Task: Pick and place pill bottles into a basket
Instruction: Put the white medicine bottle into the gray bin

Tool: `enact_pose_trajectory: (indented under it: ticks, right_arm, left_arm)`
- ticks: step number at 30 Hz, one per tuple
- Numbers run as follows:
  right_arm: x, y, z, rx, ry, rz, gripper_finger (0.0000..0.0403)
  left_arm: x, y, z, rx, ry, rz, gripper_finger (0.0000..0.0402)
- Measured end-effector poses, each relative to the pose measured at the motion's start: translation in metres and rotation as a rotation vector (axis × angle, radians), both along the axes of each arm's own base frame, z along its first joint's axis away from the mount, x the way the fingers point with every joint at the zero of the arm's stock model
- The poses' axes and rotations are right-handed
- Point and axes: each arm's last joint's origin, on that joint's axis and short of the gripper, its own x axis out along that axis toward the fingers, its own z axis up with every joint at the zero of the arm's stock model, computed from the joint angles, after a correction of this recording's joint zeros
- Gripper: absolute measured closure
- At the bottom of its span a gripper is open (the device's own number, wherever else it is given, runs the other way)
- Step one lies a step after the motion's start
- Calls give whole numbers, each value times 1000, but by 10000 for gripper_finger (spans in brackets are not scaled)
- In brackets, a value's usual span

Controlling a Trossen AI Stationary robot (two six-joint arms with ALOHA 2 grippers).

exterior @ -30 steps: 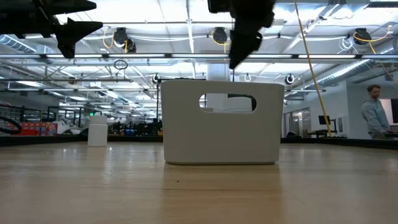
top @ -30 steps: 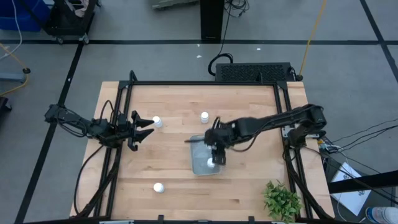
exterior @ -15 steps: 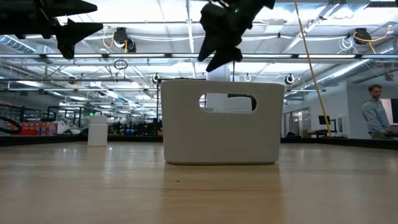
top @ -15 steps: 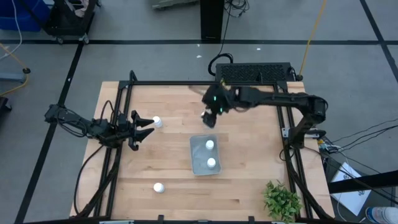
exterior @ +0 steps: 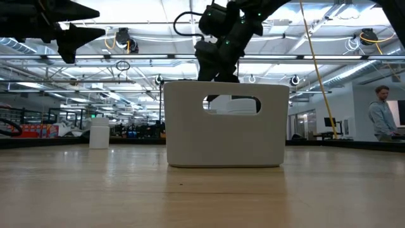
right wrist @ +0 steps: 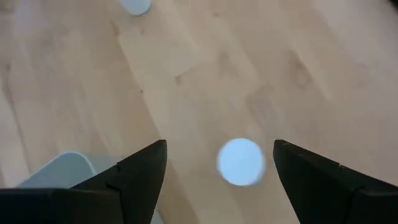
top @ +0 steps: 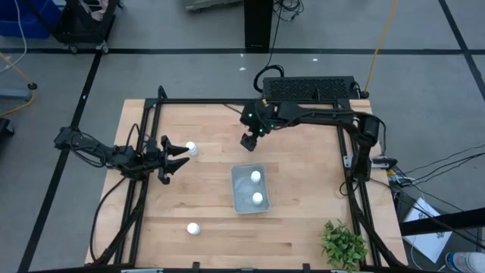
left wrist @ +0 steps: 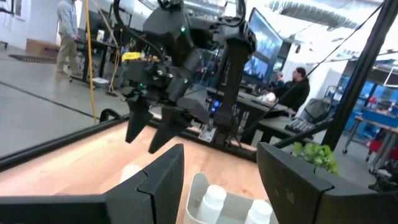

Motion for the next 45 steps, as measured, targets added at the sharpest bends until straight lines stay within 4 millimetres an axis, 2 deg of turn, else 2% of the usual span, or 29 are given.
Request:
enact_pose_trajectory:
  ticks: [5,20,33,45]
  right_arm:
    - [3,-2,-15,-40,64,-7,112]
    - [8,-5,-35,-44,129,-18,112]
    - [8,-4,-37,-42,135,-17,112]
    - [12,-1,-47,-18,157,-2,112]
  left_arm:
    - [0,0,0,-10,-4,-1,192]
    - [0,0,-1,-20,3,-4,192]
    - [0,0,-1,-20,6,-3,192]
    - [0,0,-1,-21,9,-4,192]
